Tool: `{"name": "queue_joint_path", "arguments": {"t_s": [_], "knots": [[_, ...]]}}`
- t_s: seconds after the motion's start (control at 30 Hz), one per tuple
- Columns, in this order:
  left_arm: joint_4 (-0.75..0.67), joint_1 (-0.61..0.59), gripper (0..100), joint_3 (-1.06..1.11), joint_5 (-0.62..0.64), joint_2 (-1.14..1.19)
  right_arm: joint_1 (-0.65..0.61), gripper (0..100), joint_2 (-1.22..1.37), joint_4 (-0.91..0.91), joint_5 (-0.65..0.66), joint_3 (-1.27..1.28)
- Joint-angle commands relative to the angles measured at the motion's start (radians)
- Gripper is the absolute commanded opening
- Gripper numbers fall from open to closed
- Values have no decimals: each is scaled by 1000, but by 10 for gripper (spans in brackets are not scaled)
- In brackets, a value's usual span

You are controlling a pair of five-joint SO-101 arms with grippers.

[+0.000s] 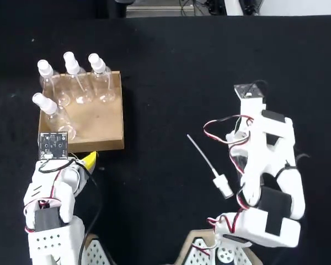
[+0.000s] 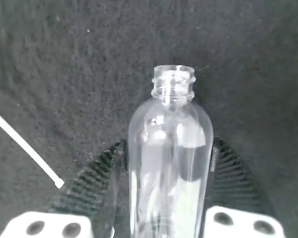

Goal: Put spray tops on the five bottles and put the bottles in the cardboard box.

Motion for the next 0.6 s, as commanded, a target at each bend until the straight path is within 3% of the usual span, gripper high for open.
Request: {"name": "queue_joint_path", "arguments": {"t_s": [0.0, 0.13, 0.33, 0.5, 0.57], "knots": [[3, 13, 325, 18, 0, -6, 9, 211, 21, 12, 12, -39], [3, 13, 325, 18, 0, -6, 8, 137, 18, 66, 8, -47], [3, 13, 325, 18, 0, -6, 9, 211, -48, 141, 6, -45], [3, 13, 325, 18, 2, -6, 8, 161, -140, 158, 5, -47], [3, 13, 325, 18, 2, -6, 8, 188, -179, 209, 5, -62]]}}
